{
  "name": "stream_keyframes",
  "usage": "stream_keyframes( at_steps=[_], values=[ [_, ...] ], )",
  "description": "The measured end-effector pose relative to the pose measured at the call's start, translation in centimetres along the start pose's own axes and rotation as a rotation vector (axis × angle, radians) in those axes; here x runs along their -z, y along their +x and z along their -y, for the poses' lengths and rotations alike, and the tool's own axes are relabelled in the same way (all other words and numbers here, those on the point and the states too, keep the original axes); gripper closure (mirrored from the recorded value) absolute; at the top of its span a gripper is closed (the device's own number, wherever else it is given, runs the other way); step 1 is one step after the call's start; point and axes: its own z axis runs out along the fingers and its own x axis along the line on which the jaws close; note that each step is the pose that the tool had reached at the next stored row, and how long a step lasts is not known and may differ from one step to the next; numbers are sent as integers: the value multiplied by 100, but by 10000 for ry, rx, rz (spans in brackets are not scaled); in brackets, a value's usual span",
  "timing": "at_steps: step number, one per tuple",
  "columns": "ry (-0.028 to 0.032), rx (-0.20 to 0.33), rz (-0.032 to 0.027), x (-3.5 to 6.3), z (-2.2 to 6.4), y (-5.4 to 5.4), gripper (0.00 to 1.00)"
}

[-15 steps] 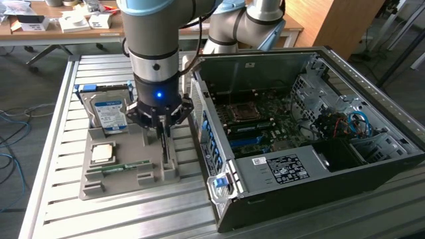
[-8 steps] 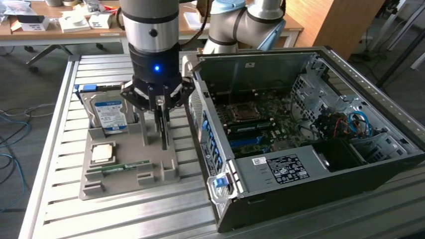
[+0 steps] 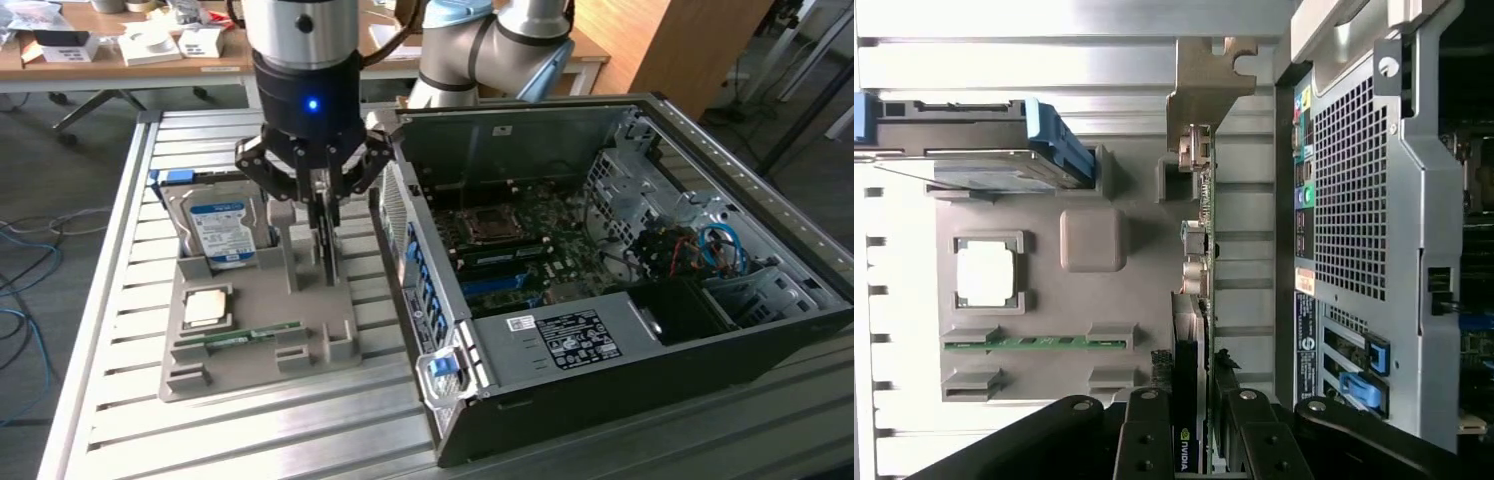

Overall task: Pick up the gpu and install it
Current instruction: 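Pick up the gpu and move the gpu toward the slot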

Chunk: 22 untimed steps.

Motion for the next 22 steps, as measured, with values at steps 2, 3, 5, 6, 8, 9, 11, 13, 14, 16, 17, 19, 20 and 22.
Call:
stream_keyframes(
  at_steps=[2,3,5,6,8,9,11,13,14,16,17,19,20,22],
  values=[
    [1,0,0,68,-3,-1,74],
    [-1,1,1,102,-4,-1,74],
    [0,0,0,171,-7,-2,74],
    [0,0,0,209,-8,-3,74],
    [-1,0,1,279,-11,-4,74],
    [0,0,1,315,-12,-5,74],
    [1,0,0,391,-15,-6,74],
    [0,0,0,464,-18,-7,74],
    [0,0,0,497,-19,-7,74],
    [0,0,1,562,-22,-8,74],
    [0,0,1,590,-23,-9,74],
    [0,-1,1,637,-24,-9,74],
    [0,0,0,655,-25,-10,74],
    [0,0,0,687,-26,-10,74]
  ],
)
